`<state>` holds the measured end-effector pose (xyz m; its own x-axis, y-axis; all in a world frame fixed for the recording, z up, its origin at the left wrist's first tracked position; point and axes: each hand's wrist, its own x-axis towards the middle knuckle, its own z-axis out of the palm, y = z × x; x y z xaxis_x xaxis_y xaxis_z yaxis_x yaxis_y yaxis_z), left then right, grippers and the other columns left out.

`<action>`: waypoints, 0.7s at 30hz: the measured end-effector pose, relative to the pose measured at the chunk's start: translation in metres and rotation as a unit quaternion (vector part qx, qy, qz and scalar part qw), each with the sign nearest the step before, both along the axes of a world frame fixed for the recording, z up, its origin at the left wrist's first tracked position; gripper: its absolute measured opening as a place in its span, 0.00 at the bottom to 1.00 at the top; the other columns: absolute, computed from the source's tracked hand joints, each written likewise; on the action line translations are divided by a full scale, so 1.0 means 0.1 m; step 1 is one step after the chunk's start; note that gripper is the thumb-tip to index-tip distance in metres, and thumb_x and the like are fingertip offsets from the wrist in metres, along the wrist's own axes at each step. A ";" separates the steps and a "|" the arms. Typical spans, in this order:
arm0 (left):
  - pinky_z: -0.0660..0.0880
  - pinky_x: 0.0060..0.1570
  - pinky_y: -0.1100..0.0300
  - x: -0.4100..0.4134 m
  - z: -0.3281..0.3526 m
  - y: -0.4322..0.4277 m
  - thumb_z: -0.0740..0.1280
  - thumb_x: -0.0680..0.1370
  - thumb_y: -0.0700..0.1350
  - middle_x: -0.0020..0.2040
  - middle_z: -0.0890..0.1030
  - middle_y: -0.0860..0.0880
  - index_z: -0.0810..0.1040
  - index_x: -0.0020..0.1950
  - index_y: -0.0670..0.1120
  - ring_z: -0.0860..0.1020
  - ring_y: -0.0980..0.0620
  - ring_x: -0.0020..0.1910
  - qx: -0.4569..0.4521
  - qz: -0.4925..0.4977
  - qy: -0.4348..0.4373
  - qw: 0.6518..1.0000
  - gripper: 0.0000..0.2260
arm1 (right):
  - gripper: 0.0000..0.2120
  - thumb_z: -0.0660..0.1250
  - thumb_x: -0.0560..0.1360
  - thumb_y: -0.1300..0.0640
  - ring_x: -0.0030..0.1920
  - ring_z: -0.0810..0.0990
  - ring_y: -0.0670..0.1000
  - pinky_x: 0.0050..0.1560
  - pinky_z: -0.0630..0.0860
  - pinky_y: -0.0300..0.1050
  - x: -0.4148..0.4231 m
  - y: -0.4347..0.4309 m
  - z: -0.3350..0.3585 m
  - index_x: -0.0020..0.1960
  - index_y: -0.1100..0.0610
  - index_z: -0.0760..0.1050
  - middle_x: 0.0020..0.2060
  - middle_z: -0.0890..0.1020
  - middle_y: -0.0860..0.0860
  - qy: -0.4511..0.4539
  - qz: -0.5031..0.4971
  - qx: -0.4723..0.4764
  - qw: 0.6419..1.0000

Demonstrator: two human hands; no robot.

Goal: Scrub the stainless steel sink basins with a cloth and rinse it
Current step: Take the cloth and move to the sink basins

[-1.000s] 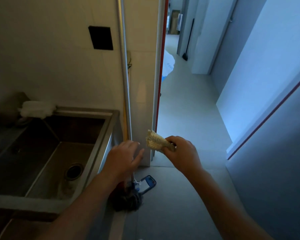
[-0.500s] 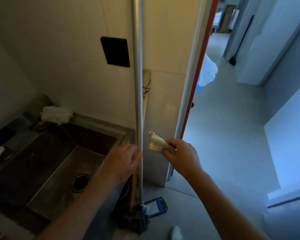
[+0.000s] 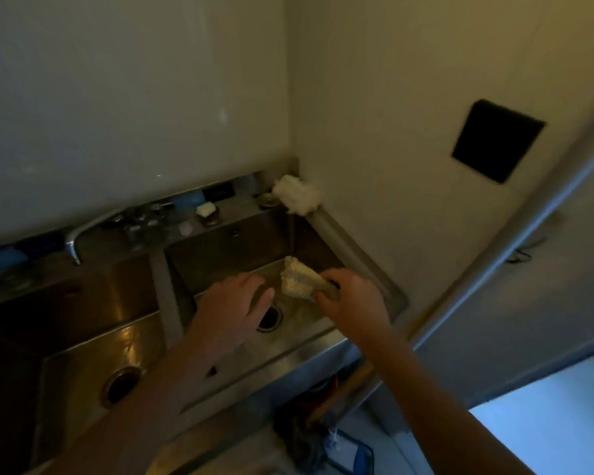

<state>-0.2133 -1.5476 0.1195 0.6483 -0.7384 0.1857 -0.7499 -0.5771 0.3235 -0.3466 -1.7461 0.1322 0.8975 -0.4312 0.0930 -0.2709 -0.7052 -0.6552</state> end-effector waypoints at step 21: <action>0.74 0.50 0.56 0.54 0.27 1.47 0.55 0.82 0.59 0.58 0.80 0.52 0.77 0.65 0.50 0.77 0.55 0.52 -0.026 0.255 -0.001 0.967 0.20 | 0.12 0.69 0.76 0.47 0.45 0.76 0.40 0.46 0.77 0.39 1.71 1.27 0.22 0.59 0.45 0.77 0.50 0.80 0.42 -0.013 0.214 -0.067 0.975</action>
<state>-0.1596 -1.4002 0.1468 0.9253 -0.3119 0.2155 -0.3724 -0.8546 0.3618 -0.1751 -1.6190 0.1544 0.9890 -0.0011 0.1478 0.0817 -0.8292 -0.5529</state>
